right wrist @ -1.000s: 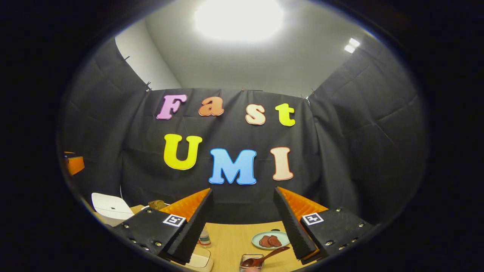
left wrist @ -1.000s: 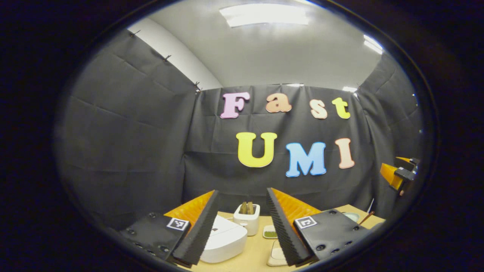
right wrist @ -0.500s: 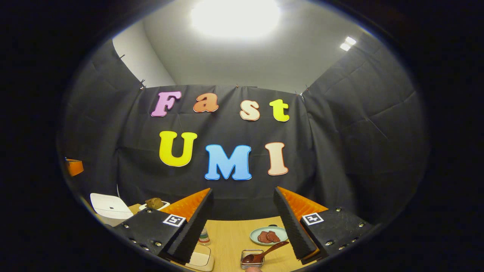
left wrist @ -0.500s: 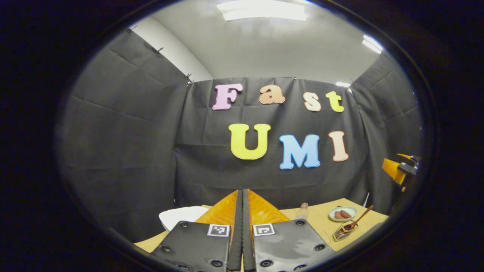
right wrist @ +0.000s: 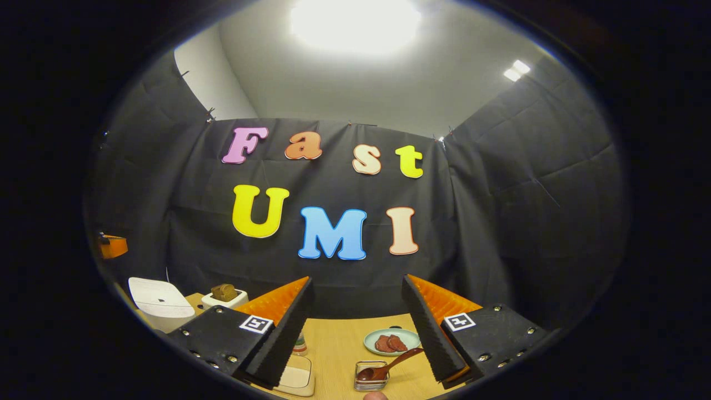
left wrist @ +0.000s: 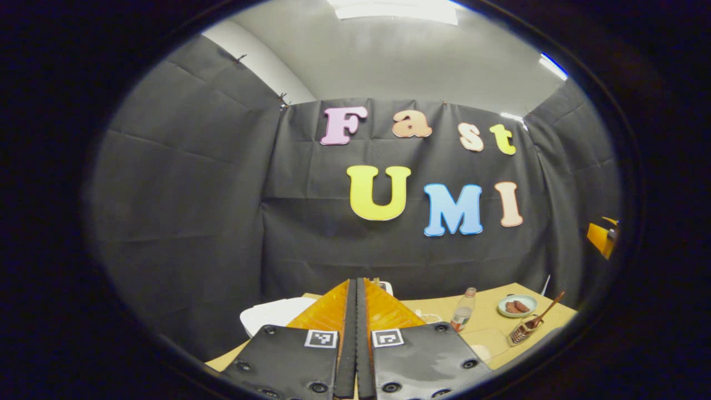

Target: Close the left gripper, press the button to open the rice cooker; take a wooden spoon from the chopstick holder with the right hand, scoop a spoonful of rice and pour it into the rice cooker, then put the wooden spoon back into the chopstick holder.

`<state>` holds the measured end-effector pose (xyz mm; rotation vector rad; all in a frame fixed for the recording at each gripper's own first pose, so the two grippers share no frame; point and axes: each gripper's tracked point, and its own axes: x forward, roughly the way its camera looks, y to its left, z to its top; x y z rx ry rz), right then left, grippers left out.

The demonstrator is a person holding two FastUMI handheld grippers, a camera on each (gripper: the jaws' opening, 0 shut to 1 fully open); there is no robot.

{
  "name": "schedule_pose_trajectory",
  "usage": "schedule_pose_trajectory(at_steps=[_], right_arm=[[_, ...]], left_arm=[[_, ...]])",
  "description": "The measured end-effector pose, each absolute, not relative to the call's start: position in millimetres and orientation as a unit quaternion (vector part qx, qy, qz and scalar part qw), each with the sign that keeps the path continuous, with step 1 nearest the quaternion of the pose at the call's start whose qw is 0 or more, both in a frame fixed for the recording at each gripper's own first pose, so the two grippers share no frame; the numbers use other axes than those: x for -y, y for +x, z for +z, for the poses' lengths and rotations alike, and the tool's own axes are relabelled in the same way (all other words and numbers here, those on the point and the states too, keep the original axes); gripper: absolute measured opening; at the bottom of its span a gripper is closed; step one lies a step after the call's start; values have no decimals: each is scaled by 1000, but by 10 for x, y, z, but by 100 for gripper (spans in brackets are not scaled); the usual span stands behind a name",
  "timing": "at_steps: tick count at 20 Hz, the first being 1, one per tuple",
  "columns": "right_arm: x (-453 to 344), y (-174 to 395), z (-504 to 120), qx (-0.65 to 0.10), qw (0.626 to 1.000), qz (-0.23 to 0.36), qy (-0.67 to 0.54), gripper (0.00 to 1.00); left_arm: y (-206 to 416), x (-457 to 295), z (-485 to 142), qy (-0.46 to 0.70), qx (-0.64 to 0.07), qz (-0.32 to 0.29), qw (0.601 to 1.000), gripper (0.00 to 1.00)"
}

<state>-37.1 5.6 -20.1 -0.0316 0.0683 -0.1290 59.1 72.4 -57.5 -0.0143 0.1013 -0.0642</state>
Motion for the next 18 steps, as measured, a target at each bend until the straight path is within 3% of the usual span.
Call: schedule_pose_trajectory(at_steps=[18], right_arm=[[-303, -747, -195, -62, 986, -138, -77, 96]], left_arm=[[1225, -1138, -2245, -21, -191, -73, 979, 9]])
